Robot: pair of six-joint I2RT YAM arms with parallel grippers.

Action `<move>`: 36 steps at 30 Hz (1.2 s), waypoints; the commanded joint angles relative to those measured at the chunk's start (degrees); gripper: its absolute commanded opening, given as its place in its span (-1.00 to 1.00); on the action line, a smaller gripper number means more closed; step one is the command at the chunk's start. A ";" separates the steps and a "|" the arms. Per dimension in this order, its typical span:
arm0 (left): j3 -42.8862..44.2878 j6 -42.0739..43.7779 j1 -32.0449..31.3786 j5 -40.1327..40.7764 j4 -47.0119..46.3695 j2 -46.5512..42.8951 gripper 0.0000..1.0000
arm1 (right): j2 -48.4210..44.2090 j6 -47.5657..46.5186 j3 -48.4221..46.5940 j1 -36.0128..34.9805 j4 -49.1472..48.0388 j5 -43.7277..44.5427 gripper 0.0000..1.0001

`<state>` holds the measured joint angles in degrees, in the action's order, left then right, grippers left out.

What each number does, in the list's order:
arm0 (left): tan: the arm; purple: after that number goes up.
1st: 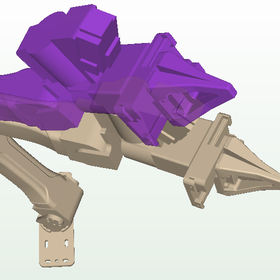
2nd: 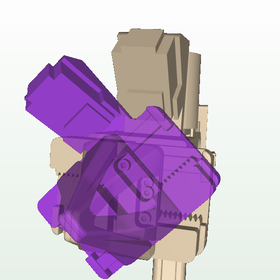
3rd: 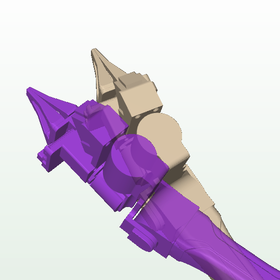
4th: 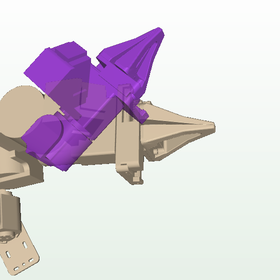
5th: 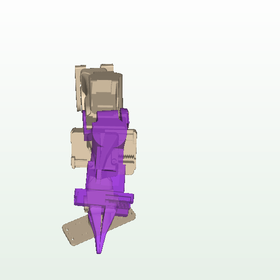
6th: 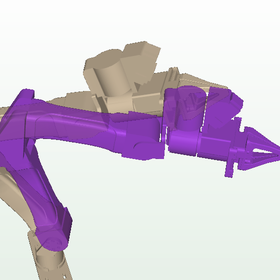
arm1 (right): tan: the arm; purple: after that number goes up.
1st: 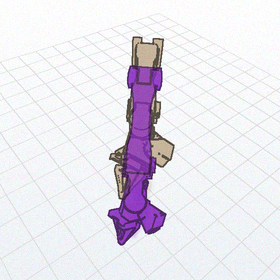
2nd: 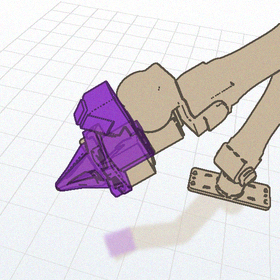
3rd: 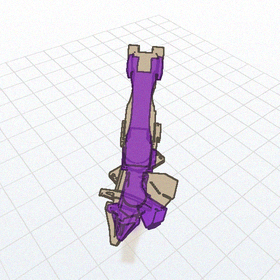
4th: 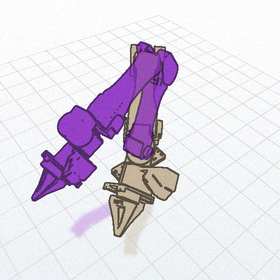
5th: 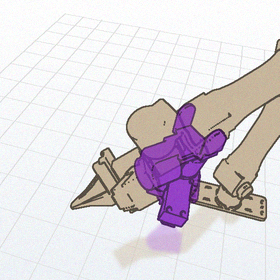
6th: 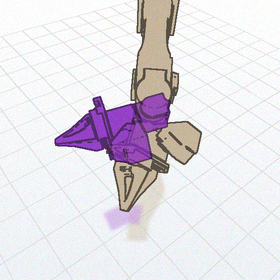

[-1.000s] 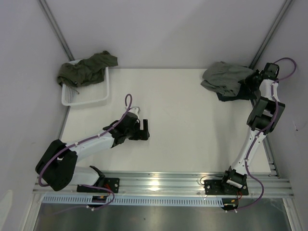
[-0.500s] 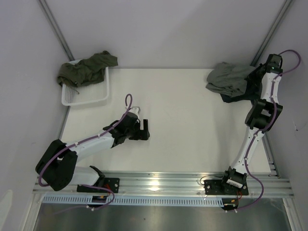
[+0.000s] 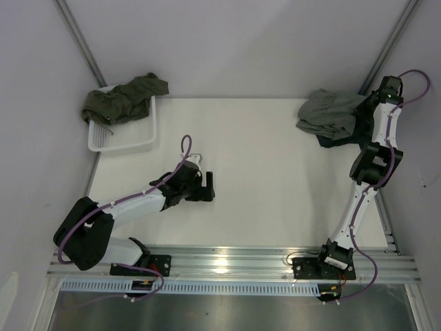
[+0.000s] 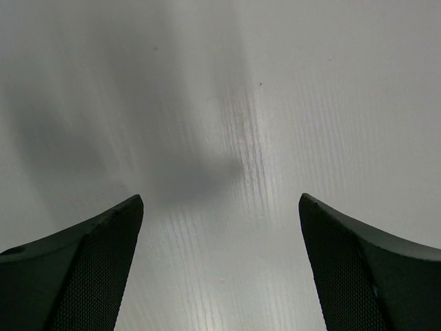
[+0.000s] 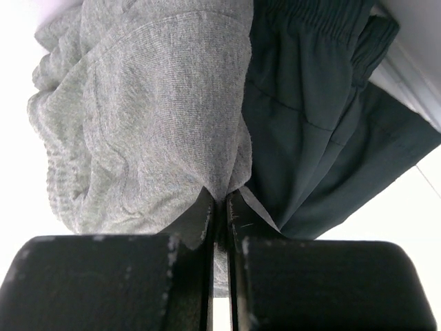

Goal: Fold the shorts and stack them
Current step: Neatly place the folded shorts to the corner

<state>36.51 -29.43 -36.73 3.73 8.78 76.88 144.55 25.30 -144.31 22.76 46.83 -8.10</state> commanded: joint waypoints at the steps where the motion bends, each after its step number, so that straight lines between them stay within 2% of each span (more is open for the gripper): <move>1: 2.25 1.13 -0.54 -0.65 -0.34 -0.24 0.91 | -4.80 -1.74 -3.96 0.53 -1.65 7.39 -1.00; 4: 2.25 1.13 -0.71 -0.56 -0.25 -0.24 0.91 | -5.86 -4.10 -2.39 0.53 -2.44 12.11 -1.00; 7: 2.42 1.04 -0.80 -0.56 0.01 -0.24 0.90 | -8.75 -5.34 3.14 0.26 -6.21 17.22 -1.00; 9: 2.42 1.04 -0.89 -0.39 0.10 -0.33 0.91 | -9.72 -5.09 4.47 0.61 -7.97 17.50 -1.00; 13: 2.95 1.04 -0.97 -0.21 0.45 -0.07 0.91 | -8.33 -5.00 -1.39 0.62 -4.82 18.81 -1.00; 18: 3.04 0.95 -1.33 0.05 0.37 0.11 0.91 | -7.80 -5.79 -1.32 0.70 -4.99 21.63 -0.99; 21: 2.95 0.95 -1.41 0.14 0.45 0.02 0.91 | -6.48 -7.18 -1.76 -0.17 -4.99 23.81 -0.89; 24: 2.69 0.95 -1.41 0.32 0.54 0.02 0.91 | -5.95 -7.11 -0.63 -1.58 -6.13 23.40 -0.71; 25: 2.77 1.04 -1.41 0.40 0.54 0.02 0.91 | -5.60 -6.76 -0.53 -1.76 -6.22 22.52 -0.38; 28: 2.51 0.95 -1.50 0.40 0.54 -0.07 0.91 | -4.46 -6.84 -0.36 -2.81 -6.57 22.42 0.10; 29: 2.25 1.04 -1.50 0.49 0.54 -0.24 0.91 | -4.37 -6.76 -0.27 -3.07 -7.01 22.77 0.17; 31: 2.07 1.04 -1.50 0.67 0.72 -0.50 0.91 | -5.06 -6.49 -0.09 -3.52 -7.10 24.17 0.28; 36: 1.90 0.95 -1.50 0.67 0.63 -0.59 0.91 | -10.94 -6.49 2.01 -3.43 -8.33 25.86 0.23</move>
<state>37.21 -29.45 -37.87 3.88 9.63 76.88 140.42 18.81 -142.21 19.44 41.39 14.83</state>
